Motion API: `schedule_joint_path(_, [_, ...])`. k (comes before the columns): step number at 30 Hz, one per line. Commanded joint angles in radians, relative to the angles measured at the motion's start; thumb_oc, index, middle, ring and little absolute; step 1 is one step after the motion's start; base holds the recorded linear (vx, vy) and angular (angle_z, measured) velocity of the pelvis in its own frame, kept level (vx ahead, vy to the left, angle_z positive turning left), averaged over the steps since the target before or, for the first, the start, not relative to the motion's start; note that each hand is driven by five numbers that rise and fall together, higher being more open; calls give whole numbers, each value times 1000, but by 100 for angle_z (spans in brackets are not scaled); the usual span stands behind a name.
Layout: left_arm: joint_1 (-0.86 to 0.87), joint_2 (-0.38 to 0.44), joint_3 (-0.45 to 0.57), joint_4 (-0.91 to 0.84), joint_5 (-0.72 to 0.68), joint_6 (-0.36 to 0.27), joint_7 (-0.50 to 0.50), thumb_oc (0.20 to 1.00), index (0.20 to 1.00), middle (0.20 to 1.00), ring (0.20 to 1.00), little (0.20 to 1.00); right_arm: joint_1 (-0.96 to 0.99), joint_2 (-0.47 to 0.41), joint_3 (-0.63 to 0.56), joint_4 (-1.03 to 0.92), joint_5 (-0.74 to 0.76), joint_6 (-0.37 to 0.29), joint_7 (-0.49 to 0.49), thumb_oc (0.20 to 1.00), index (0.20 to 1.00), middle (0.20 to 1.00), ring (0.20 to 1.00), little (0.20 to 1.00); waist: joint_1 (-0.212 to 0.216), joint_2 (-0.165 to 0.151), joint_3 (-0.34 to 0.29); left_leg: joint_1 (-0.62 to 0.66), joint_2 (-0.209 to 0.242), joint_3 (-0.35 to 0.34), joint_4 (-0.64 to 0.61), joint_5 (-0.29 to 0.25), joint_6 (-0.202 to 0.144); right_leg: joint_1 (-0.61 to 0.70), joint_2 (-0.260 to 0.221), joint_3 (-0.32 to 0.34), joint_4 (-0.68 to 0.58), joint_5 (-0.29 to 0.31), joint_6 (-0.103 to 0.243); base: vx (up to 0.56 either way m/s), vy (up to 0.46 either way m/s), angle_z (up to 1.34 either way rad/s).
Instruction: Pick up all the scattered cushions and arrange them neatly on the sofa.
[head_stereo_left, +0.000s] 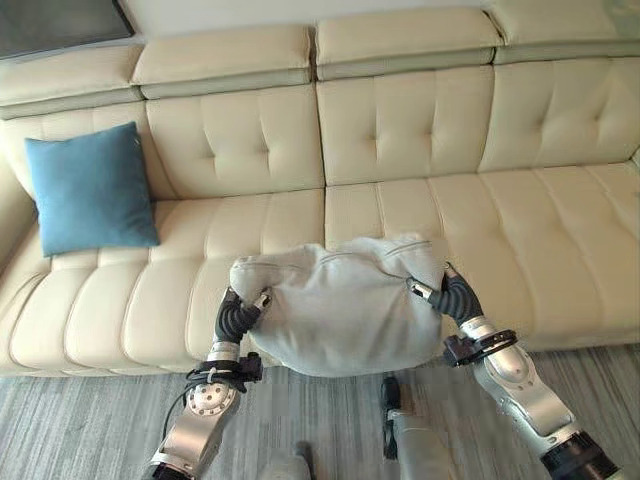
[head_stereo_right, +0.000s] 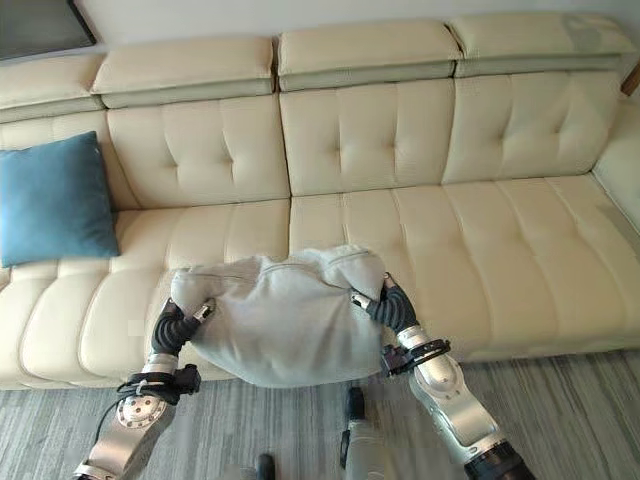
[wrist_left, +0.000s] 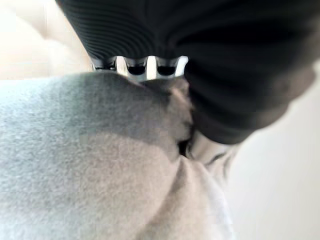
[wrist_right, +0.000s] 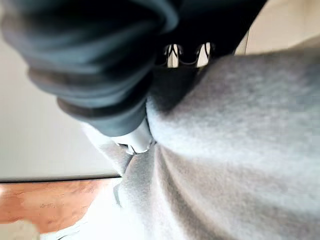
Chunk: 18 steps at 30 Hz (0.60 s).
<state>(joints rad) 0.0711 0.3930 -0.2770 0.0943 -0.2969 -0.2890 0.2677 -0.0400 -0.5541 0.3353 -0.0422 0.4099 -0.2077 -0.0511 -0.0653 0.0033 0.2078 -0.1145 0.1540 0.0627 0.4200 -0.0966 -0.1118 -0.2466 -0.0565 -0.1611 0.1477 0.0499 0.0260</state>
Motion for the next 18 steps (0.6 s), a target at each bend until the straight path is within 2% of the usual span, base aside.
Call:
schedule_joint_path(1, [-93,7,-64,-127,5,-78,-94,200,200,200,200,200,-104,63,50,-205,18,-117,60,200,200,200,200,200,-17,-27,-51,93,-78,28,-53,30,18,62,-32,58,-34,-51,74,159,-119,0])
schedule_joint_path(3, [-94,11,-63,-129,17,-76,-99,200,200,200,200,200,-107,60,43,-210,8,-120,56,200,200,200,200,200,-8,-42,-51,52,-64,26,-116,-1,30,80,-36,67,-40,-66,73,110,-28,-11])
schedule_joint_path(5, [-99,15,-63,-132,16,-76,-106,200,200,200,200,200,-103,60,35,-210,2,-121,52,200,200,200,200,200,1,-51,-54,26,-42,25,-203,-1,30,96,-40,71,-45,-79,76,132,21,-20])
schedule_joint_path(6, [-107,23,-62,-134,18,-75,-107,200,200,200,200,200,-96,63,25,-204,-6,-123,46,200,200,200,200,200,9,-52,-51,19,-15,27,-271,51,16,117,-43,63,-51,-89,79,221,158,-19])
schedule_joint_path(7, [-113,27,-57,-137,22,-77,-94,200,200,200,200,200,-101,68,16,-199,-30,-120,24,200,200,200,200,200,15,-46,-54,9,-6,22,-294,72,11,134,-45,68,-44,-102,80,186,148,-23])
schedule_joint_path(11, [-106,30,-50,-147,20,-78,-90,200,200,200,200,200,-116,88,24,-188,-37,-115,21,200,200,200,200,200,20,-33,-58,39,-22,22,-297,48,19,158,-53,84,-28,-111,87,136,162,-18])
schedule_joint_path(14, [-140,46,-27,-145,30,-84,-60,200,200,200,200,200,-186,124,50,-146,-35,-110,10,200,200,200,200,200,41,-42,-49,30,-54,31,-244,5,41,156,-78,113,15,-117,92,92,165,-5])
schedule_joint_path(18, [-216,55,-20,-105,46,-91,-20,200,200,200,200,200,-278,164,72,-85,-42,-112,-19,200,200,200,200,200,59,-52,-40,4,-70,37,-204,-17,52,137,-92,126,36,-121,97,29,72,5])
